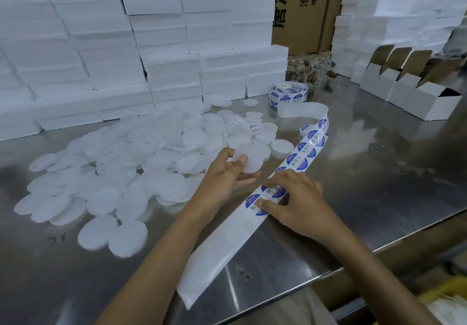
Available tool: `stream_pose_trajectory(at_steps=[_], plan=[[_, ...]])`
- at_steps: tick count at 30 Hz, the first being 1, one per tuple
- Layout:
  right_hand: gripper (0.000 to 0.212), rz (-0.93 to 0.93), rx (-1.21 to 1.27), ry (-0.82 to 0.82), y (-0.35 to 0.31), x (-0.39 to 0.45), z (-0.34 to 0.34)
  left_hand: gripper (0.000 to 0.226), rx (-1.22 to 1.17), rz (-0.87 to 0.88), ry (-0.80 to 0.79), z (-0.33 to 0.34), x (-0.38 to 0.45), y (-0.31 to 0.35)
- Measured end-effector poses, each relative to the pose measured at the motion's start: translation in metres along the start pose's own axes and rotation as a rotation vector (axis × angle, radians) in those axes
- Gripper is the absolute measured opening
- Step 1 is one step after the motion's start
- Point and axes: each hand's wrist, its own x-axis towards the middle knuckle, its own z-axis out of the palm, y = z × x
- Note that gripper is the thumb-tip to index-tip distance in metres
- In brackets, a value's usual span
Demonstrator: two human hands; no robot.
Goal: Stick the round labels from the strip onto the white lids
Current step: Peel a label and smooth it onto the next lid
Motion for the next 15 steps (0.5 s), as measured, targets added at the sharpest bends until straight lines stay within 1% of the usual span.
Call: stream_pose_trajectory(at_steps=[4,7,8,11,15], plan=[[0.038,0.019,-0.043,0.049,-0.004,-0.001,0.010,0.014,-0.077,-0.042,-0.084,0.005,-0.001,-0.004],[0.043,0.055,-0.047,0.078,-0.005,0.001,0.016,0.013,-0.087,-0.038,-0.107,0.006,0.000,-0.006],[0.040,0.060,-0.039,0.087,-0.005,0.001,0.017,0.013,-0.081,-0.035,-0.109,0.005,0.001,-0.006],[0.021,0.069,0.032,0.112,-0.005,0.003,0.018,0.012,-0.049,-0.039,-0.106,0.004,0.002,-0.008],[0.014,0.073,0.037,0.147,-0.003,0.004,0.021,0.010,-0.003,-0.041,-0.102,0.003,0.005,-0.009]])
